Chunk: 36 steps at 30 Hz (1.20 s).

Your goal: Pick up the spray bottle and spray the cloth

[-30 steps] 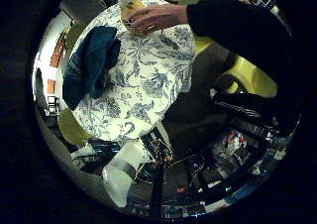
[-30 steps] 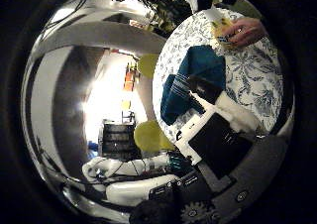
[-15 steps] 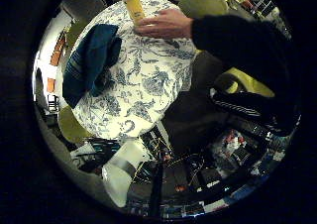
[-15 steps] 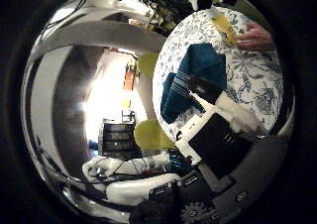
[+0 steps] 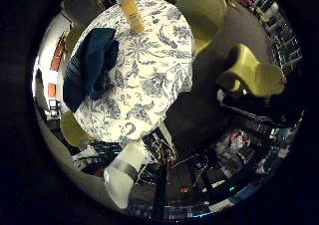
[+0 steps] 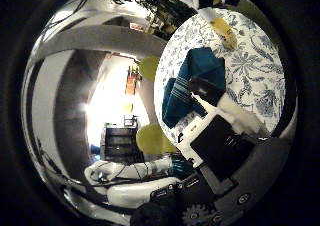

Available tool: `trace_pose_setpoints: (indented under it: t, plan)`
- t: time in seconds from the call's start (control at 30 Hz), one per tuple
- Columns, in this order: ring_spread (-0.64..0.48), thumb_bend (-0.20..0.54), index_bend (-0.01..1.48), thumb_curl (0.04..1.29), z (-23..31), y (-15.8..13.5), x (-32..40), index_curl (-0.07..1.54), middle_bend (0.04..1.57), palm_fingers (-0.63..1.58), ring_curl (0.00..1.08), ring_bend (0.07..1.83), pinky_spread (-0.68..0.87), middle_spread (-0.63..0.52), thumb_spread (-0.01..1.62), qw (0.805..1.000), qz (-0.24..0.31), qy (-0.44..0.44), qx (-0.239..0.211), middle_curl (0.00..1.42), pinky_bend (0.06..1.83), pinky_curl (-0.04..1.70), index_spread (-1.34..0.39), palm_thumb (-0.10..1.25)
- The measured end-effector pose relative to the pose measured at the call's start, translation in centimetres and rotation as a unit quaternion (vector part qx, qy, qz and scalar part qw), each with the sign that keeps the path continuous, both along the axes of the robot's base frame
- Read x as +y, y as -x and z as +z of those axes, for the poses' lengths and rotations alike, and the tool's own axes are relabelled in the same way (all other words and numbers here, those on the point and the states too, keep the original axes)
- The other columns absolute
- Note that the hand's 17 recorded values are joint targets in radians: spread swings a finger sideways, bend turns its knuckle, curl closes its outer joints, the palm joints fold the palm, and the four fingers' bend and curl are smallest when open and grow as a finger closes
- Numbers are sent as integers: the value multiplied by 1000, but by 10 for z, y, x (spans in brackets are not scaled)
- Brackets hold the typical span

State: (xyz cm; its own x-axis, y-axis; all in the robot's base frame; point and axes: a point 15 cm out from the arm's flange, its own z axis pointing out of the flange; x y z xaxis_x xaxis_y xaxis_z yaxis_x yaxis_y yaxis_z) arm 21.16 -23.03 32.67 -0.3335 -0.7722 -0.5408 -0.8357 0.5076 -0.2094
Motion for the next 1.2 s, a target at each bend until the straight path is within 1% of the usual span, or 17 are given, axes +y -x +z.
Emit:
trace_pose_setpoints:
  t: [0.17,0.27,0.5,0.63,0.77,0.83,0.97,1.1,1.13,1.2]
  plan:
    - [179,-28,137,383,-18,-9,-30,323,309,386,242,301,397,-20,983,995,-65,-58,-44,361,263,241,-279,787]
    - [187,-27,126,376,-28,-13,-41,287,304,300,254,331,394,20,987,991,-85,-79,-65,363,327,264,-239,771]
    - [216,-31,129,357,-47,-24,-74,240,287,133,271,365,385,134,985,975,-135,-109,-137,360,451,303,-170,726]
    - [227,-34,130,341,-61,-27,-92,226,286,55,278,386,380,183,978,968,-154,-109,-166,358,475,309,-146,675]
    - [243,-38,132,326,-74,-33,-113,218,282,-10,279,382,393,210,964,958,-175,-106,-202,354,491,312,-144,618]
    - [250,-42,129,315,-79,-35,-118,214,268,-31,275,371,399,223,954,955,-182,-105,-210,347,494,312,-147,571]
    - [254,-32,128,307,-89,-43,-113,206,254,-33,274,361,400,228,946,947,-195,-121,-226,341,485,309,-148,531]
    - [255,-30,130,305,-93,-63,-103,203,252,-23,276,365,398,230,939,930,-213,-140,-265,340,467,310,-138,520]
    - [254,-31,130,306,-93,-72,-98,202,254,-22,276,365,398,230,938,928,-210,-144,-274,341,464,311,-136,513]
    - [254,-31,132,303,-97,-83,-87,203,254,-21,277,364,398,230,935,928,-201,-154,-274,341,461,312,-136,506]
